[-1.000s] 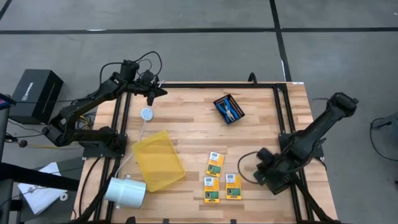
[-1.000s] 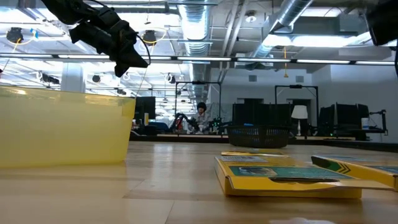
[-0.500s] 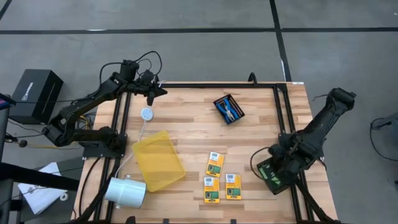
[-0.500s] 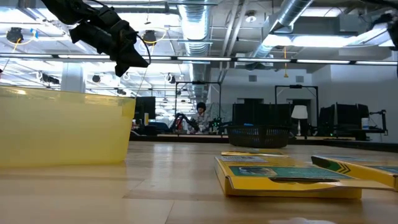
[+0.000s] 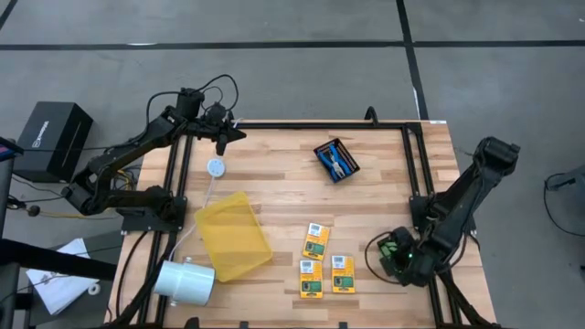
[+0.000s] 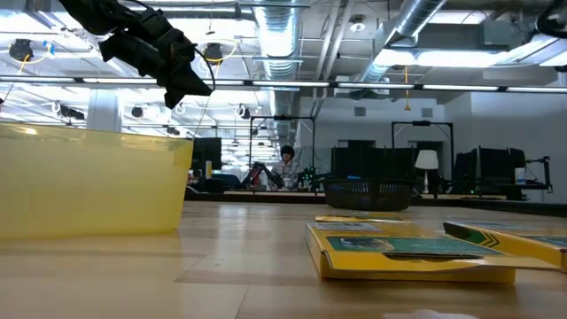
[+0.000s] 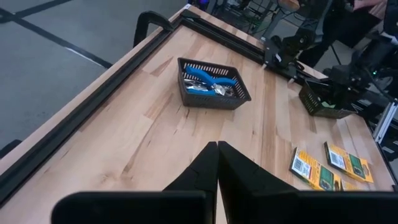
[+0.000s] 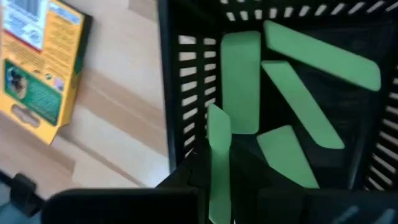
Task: Pick & Place School Supplies
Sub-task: Put the green eraser into the bottom black bin
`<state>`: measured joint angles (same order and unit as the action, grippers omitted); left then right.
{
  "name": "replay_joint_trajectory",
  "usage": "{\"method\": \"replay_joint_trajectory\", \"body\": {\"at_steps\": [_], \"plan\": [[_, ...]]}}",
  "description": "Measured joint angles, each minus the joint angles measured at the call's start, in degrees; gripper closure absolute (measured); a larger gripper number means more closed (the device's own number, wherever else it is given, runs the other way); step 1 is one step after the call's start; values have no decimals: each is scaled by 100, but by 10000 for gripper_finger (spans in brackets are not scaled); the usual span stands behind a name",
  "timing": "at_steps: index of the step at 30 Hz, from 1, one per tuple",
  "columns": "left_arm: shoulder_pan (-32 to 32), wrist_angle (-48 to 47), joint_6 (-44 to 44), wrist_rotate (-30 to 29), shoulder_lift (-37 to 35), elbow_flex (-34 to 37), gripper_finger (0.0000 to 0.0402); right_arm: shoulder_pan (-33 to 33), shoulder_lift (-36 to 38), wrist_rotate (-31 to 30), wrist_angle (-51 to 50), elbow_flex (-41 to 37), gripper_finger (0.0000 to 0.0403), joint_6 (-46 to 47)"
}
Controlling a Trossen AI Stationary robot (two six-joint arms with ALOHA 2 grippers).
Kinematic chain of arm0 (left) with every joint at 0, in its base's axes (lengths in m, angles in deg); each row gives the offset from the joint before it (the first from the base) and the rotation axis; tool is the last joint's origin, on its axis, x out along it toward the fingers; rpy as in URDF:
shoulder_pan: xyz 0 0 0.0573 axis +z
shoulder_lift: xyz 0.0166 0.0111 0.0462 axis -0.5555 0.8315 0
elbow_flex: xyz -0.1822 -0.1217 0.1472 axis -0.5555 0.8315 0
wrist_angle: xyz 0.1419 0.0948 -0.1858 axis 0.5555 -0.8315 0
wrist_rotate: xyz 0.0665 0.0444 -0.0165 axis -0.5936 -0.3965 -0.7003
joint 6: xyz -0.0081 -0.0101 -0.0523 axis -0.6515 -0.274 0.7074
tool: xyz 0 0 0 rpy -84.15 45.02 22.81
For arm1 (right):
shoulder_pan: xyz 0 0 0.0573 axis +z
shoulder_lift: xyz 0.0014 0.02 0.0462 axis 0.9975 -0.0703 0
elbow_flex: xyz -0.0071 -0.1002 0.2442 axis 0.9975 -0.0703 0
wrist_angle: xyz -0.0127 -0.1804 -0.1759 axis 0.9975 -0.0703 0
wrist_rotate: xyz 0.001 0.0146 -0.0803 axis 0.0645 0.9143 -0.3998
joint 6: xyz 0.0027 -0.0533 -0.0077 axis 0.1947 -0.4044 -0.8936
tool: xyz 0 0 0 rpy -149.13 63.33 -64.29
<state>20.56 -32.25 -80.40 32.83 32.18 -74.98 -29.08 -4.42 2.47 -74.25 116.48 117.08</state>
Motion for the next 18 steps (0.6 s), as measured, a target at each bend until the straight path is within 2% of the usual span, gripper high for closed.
{"method": "replay_joint_trajectory", "body": {"at_steps": [3,13,18], "plan": [[0,17,-6,0,0,0,400,0,-45,0,45,0,360,53],[0,215,120,2,0,0,358,-37,344,3,81,2,169,-8],[0,1004,746,180,0,0,331,-37,936,-14,106,7,132,-89]]}}
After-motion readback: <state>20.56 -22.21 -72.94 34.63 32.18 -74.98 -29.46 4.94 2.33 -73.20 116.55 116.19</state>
